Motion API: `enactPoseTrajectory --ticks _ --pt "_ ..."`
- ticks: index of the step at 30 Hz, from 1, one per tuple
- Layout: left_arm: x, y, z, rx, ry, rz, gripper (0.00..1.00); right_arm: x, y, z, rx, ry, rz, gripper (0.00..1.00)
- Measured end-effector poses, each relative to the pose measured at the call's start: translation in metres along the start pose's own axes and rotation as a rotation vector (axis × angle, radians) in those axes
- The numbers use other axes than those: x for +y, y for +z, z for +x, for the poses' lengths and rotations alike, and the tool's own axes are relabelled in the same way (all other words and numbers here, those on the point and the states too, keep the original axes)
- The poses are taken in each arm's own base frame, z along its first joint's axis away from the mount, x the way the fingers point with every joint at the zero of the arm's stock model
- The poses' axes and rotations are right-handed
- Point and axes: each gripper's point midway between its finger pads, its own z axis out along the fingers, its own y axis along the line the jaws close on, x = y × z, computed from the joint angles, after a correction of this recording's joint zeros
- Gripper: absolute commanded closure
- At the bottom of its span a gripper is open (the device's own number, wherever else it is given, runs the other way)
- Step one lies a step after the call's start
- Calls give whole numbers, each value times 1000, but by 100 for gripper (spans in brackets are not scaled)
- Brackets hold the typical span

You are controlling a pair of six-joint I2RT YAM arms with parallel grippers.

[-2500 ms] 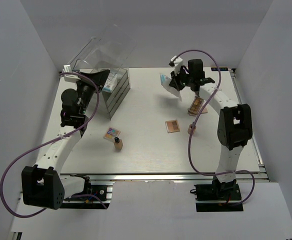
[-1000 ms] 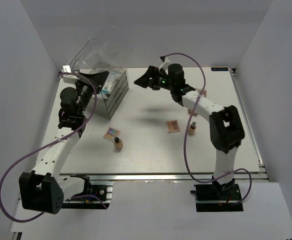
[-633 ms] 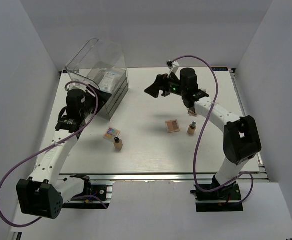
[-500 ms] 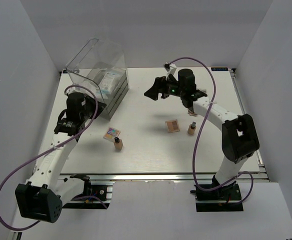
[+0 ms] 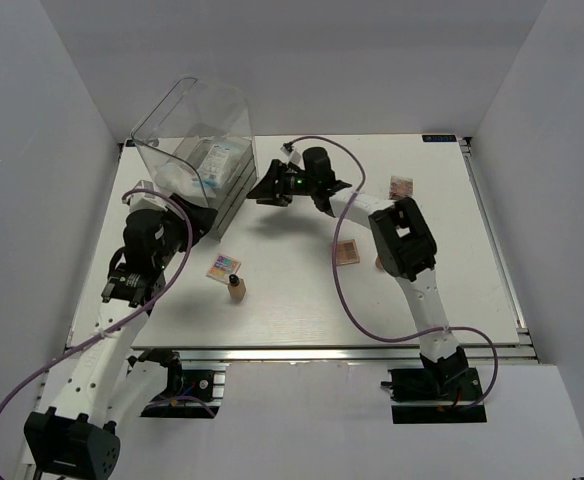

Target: Organize the makeup

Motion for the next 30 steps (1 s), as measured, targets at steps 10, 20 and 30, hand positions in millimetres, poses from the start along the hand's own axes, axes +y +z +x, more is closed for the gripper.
enactPoseTrajectory --ticks 10,20,30 --pt "3 -14 3 -32 -1 31 25 14 51 -27 -55 65 -107 39" --pt "11 -11 6 -22 2 -5 25 4 66 -25 -78 116 -106 51" --pt "8 -12 8 -14 -2 10 25 8 77 -23 -90 110 -118 80"
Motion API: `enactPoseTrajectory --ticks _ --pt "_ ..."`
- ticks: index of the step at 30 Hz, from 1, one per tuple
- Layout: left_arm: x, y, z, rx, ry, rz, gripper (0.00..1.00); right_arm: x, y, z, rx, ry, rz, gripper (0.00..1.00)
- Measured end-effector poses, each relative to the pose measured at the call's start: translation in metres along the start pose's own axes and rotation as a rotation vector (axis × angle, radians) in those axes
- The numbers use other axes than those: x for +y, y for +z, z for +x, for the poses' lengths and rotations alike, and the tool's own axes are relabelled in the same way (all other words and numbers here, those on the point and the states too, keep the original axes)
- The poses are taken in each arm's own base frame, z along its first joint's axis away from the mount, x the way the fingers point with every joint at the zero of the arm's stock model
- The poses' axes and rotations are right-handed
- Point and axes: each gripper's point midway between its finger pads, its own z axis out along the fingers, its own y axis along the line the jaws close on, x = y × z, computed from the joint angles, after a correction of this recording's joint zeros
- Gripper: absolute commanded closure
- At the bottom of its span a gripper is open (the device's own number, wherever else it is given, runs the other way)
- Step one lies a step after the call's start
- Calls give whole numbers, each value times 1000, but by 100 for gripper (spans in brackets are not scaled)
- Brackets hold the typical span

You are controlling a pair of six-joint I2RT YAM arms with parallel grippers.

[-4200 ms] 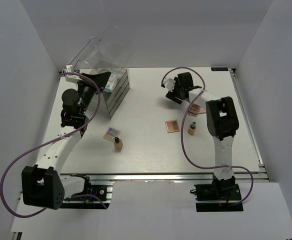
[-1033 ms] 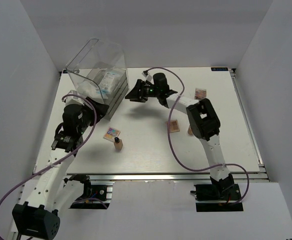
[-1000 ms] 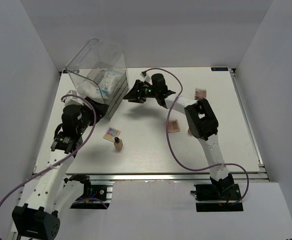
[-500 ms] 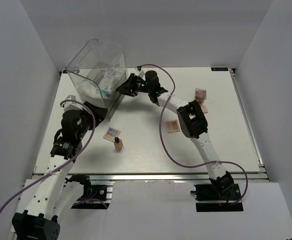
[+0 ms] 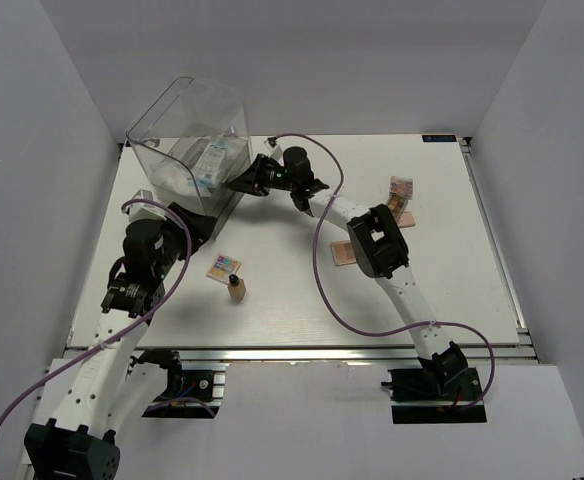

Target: Organize the makeup

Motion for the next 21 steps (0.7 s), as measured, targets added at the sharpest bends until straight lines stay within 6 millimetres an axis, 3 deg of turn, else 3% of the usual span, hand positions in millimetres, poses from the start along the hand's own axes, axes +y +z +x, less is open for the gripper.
enactPoseTrajectory --ticks 2,5,12,17,21 --pt "0 0 1 5 1 3 24 -1 2 0 -8 -1 7 92" --pt "1 2 6 15 2 8 24 -3 3 0 -15 20 10 100" --pt "18 18 40 121 10 -39 22 -6 -8 4 -34 43 20 100" --pt "25 26 75 232 42 -70 21 -5 -39 11 -34 51 77 100" --pt "23 23 92 282 83 -68 21 -4 -66 18 -30 42 115 100"
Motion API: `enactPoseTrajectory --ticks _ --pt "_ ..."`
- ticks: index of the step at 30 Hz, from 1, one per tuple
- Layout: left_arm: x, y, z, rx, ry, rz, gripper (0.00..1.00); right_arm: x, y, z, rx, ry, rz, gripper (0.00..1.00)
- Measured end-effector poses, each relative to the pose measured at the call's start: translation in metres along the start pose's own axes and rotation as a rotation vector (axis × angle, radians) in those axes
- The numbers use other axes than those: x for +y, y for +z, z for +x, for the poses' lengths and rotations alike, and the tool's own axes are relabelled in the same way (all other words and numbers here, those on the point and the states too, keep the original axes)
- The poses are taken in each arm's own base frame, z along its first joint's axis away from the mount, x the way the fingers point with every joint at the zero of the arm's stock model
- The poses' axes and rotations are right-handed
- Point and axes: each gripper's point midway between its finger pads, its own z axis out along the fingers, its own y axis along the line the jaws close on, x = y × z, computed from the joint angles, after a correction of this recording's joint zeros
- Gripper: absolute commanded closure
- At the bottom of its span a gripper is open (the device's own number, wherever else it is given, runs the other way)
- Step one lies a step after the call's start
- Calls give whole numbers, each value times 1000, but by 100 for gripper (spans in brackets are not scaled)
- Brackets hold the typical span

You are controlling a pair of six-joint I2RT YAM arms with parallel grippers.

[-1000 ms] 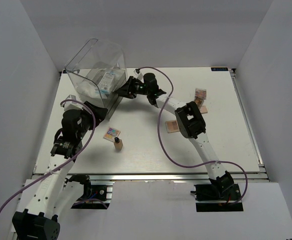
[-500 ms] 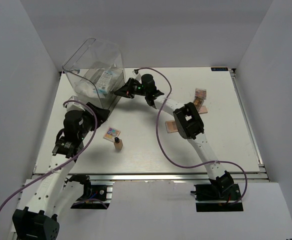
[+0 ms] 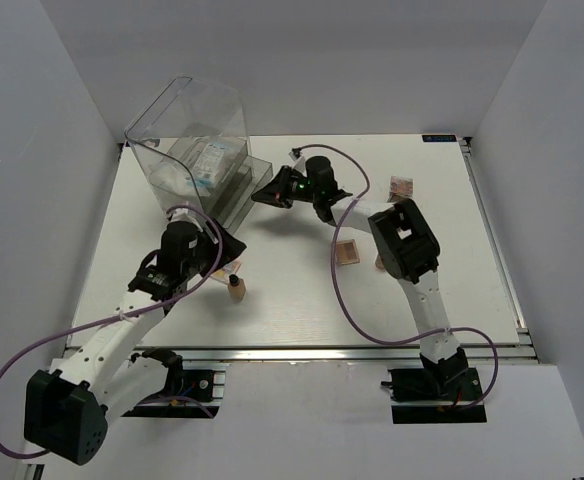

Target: Organize the makeup

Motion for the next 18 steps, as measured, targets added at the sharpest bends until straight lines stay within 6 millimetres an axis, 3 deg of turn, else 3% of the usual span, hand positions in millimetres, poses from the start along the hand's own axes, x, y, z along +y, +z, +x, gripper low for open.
enactPoseTrajectory --ticks 3,4,7,10,14,18 --pt "0 0 8 14 32 -10 21 -4 -18 5 7 -6 22 96" --pt "0 -1 10 19 42 -14 21 -5 -22 5 10 -14 27 71" --pt "4 -2 17 33 73 -37 21 -9 -30 5 12 -45 38 38" --pt "9 -2 23 41 107 -65 21 -12 -33 4 22 -82 37 27" --pt "18 3 37 73 158 -124 22 -14 -39 3 32 -117 45 24" --pt "28 10 64 147 236 -195 23 -5 -55 3 44 -154 52 23"
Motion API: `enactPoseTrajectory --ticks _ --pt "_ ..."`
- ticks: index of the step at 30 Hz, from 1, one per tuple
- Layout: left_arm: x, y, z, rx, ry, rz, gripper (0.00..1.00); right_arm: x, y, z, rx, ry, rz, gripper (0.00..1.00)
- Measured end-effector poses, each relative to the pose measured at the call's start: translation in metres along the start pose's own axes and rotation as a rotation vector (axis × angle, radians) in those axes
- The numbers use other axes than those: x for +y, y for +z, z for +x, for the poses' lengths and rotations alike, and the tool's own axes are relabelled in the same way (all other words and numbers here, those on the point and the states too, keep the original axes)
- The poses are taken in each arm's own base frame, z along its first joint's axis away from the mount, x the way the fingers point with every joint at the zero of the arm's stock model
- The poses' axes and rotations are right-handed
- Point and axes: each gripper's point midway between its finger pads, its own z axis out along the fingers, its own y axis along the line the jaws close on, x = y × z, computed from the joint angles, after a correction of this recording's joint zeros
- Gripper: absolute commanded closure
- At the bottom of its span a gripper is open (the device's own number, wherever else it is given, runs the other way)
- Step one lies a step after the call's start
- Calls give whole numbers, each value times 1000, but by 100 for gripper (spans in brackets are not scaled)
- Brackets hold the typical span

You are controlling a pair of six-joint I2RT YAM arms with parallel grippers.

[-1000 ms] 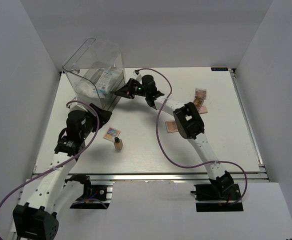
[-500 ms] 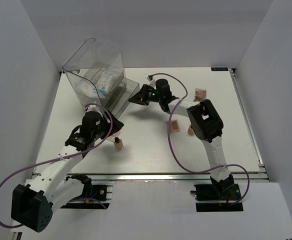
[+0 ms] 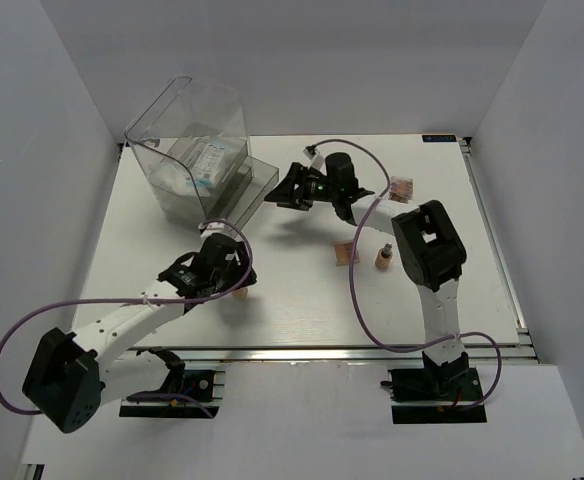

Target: Organize the makeup

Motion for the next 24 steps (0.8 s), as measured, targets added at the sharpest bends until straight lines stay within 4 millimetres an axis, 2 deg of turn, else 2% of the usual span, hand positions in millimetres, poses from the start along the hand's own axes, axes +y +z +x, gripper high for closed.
enactPoseTrajectory --ticks 6,10,12,13,15,20,24 --pt "3 9 21 41 92 -96 29 17 -40 -25 -53 -69 3 23" --pt "17 19 26 41 121 -187 37 22 -66 -37 -89 -100 15 23" --pt "22 24 26 41 134 -224 45 22 -76 -40 -102 -112 24 23" --pt "23 27 26 41 139 -237 53 22 -79 -41 -106 -115 27 23" --pt "24 29 24 37 150 -254 63 23 -84 -41 -108 -116 32 23" --pt "21 28 16 12 158 -253 100 23 -92 -42 -111 -130 41 23" --pt "-5 18 -12 -63 143 -176 100 28 -103 -40 -103 -175 54 24"
